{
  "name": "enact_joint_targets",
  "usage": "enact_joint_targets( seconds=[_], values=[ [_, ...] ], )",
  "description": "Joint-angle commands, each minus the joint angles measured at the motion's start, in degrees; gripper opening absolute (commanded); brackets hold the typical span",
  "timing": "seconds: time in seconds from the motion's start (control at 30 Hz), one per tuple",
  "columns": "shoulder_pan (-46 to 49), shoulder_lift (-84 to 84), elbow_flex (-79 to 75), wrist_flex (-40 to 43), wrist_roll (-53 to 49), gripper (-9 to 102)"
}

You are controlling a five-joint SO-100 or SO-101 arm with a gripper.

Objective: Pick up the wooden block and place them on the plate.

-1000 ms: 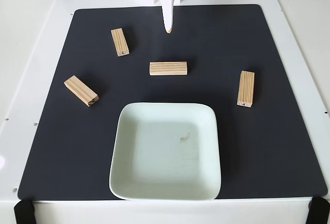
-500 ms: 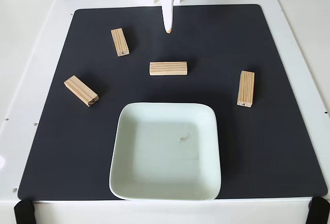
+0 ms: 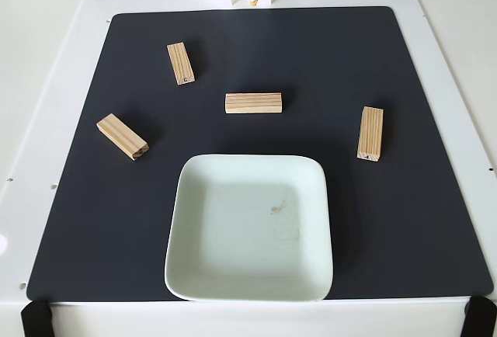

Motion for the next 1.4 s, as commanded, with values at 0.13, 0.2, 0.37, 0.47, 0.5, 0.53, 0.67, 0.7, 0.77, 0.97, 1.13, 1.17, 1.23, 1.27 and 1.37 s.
enact_joint_targets(
  seconds=[0.13, 0.2, 0.37, 0.47, 0.5, 0.53, 0.67, 0.7, 0.77, 0.97, 1.13, 1.17, 1.23, 1.27, 1.37],
  values=[
    [1.58, -24.96, -24.35, 21.8, -0.35, 0],
    [2.55, -30.41, -28.65, 25.22, -0.18, 0],
    [3.16, -41.75, -31.73, 25.93, 0.53, 0],
    [3.16, -46.23, -32.17, 25.93, 0.53, 0],
    [3.16, -47.11, -32.43, 25.93, 0.53, 0],
    [3.16, -47.9, -32.61, 25.58, 0.53, 0],
    [3.25, -48.34, -32.61, 21.8, -0.18, 0],
    [3.25, -48.25, -32.7, 21.62, -0.26, 1],
    [3.34, -48.25, -33.66, 22.5, -0.35, 8],
    [3.25, -48.34, -35.95, 25.93, -0.53, 27],
    [3.25, -49.31, -34.72, 25.22, -3.52, 27],
    [3.25, -49.39, -34.54, 25.14, -3.52, 27],
    [3.25, -49.57, -34.45, 25.14, -3.52, 27],
    [3.16, -49.83, -34.45, 25.14, -3.52, 27],
    [3.08, -51.94, -34.72, 23.38, -3.52, 27]
  ],
)
